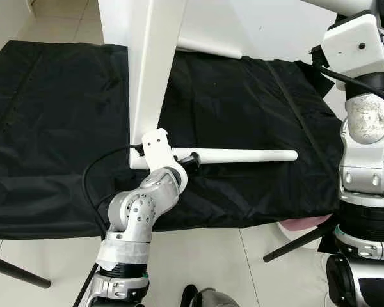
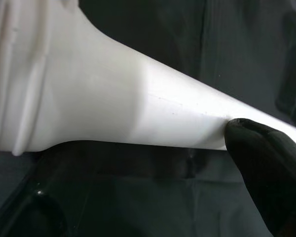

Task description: Building children table

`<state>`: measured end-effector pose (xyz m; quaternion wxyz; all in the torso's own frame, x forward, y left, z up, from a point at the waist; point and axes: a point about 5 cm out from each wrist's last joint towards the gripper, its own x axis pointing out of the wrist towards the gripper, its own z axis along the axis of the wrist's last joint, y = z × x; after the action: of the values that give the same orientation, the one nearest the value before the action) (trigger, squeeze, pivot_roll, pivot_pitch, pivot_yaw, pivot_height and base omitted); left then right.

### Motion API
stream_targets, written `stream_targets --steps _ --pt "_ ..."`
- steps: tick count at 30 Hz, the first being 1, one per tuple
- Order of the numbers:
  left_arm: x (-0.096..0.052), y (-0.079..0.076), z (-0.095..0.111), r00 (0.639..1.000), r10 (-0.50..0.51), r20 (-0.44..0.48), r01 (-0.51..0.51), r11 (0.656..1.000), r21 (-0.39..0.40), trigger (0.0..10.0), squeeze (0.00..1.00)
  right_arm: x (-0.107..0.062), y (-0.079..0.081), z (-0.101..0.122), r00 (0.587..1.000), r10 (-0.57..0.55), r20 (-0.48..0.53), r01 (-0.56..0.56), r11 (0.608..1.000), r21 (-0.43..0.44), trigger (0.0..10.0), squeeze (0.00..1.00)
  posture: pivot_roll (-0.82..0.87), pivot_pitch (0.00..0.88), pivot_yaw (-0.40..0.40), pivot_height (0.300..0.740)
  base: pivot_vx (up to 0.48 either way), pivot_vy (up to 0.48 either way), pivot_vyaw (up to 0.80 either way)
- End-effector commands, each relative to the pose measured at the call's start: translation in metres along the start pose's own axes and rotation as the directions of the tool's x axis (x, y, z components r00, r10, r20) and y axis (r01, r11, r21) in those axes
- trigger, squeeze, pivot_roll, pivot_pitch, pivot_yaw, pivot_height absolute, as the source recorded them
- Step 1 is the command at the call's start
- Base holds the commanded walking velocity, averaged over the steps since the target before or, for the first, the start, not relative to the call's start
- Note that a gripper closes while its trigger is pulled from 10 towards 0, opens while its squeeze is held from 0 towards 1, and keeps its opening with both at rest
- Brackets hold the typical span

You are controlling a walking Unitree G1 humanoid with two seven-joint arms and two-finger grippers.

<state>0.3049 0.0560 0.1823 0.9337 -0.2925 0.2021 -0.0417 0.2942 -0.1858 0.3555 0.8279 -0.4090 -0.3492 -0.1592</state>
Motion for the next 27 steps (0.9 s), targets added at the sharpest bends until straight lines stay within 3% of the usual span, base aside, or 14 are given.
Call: stream_targets --steps 1,9,10,11,20,25,27 --pt "-0.009 -0.062 0.018 0.987 -0.124 0.097 0.145 0.958 -0.246 10.0 0.00 0.009 -0.029 0.015 0.985 -0.168 0.043 0.157 0.971 0.179 0.0 0.00 -0.04 0.156 -0.076 0.740 0.000 0.000 0.00" --pt "-0.011 -0.074 0.016 0.977 -0.191 0.097 0.210 0.941 -0.264 10.0 0.00 0.018 -0.020 0.032 0.984 -0.136 0.116 0.107 0.968 0.229 0.0 0.00 -0.05 0.160 -0.083 0.740 0.000 0.000 0.00" --pt "-0.011 -0.075 0.016 0.976 -0.193 0.099 0.213 0.940 -0.265 10.0 0.28 0.018 -0.019 0.034 0.983 -0.135 0.121 0.104 0.967 0.234 0.0 0.00 -0.04 0.161 -0.085 0.740 0.000 0.000 0.00" --pt "-0.011 -0.076 0.016 0.976 -0.191 0.107 0.213 0.939 -0.269 10.0 1.00 0.019 -0.019 0.035 0.983 -0.135 0.125 0.102 0.966 0.238 0.0 0.00 -0.04 0.161 -0.086 0.740 0.000 0.000 0.00" --pt "-0.011 -0.078 0.025 0.968 -0.183 0.171 0.230 0.916 -0.328 10.0 1.00 0.021 -0.018 0.039 0.981 -0.140 0.132 0.104 0.964 0.245 0.0 0.00 -0.06 0.158 -0.081 0.740 0.000 0.000 0.00" --pt "-0.015 -0.082 0.034 0.952 -0.205 0.226 0.270 0.911 -0.312 10.0 1.00 0.022 -0.017 0.040 0.981 -0.140 0.135 0.103 0.964 0.246 0.0 0.00 -0.06 0.159 -0.075 0.740 0.000 0.000 0.00" --pt "-0.021 -0.084 0.043 0.928 -0.224 0.296 0.303 0.918 -0.255 10.0 1.00 0.022 -0.018 0.040 0.980 -0.140 0.144 0.103 0.965 0.240 0.0 0.00 -0.05 0.155 -0.077 0.740 0.000 0.000 0.00"
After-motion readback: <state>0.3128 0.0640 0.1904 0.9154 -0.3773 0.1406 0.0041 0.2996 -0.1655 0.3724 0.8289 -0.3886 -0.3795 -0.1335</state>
